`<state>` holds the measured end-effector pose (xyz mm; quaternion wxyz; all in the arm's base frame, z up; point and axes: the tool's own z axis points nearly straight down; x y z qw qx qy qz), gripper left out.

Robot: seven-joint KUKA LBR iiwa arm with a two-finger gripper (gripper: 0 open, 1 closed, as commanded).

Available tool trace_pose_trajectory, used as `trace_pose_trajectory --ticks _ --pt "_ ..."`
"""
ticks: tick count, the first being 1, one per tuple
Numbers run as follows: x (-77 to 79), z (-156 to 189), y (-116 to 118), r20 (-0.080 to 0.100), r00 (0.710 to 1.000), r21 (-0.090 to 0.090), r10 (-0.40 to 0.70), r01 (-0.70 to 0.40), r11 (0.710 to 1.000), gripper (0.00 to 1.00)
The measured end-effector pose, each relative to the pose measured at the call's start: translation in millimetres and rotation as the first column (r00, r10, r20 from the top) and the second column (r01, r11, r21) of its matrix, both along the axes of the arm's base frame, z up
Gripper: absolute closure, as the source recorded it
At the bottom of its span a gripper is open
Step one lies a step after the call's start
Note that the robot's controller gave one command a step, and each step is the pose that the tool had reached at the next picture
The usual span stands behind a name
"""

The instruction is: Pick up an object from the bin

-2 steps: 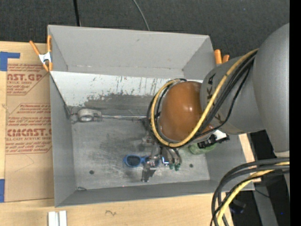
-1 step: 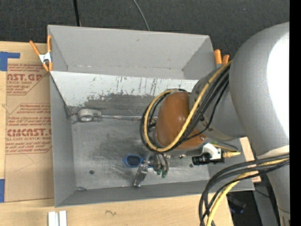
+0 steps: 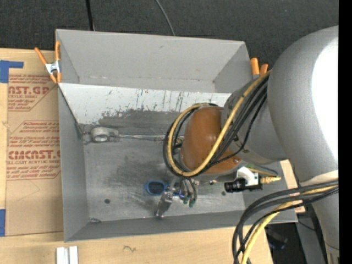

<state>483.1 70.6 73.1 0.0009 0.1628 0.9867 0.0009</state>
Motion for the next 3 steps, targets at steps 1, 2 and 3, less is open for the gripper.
trace_pose_trajectory --ticks 1,2,3 --pt "-0.8 0.8 0.9 0.000 1.000 0.002 0.001 -0.001 1.000 1.00" --pt "0.5 68.4 1.8 0.003 1.000 0.000 0.002 -0.002 1.000 1.00" --pt "0.8 87.5 2.3 0.000 1.000 0.000 0.004 -0.004 1.000 1.00"
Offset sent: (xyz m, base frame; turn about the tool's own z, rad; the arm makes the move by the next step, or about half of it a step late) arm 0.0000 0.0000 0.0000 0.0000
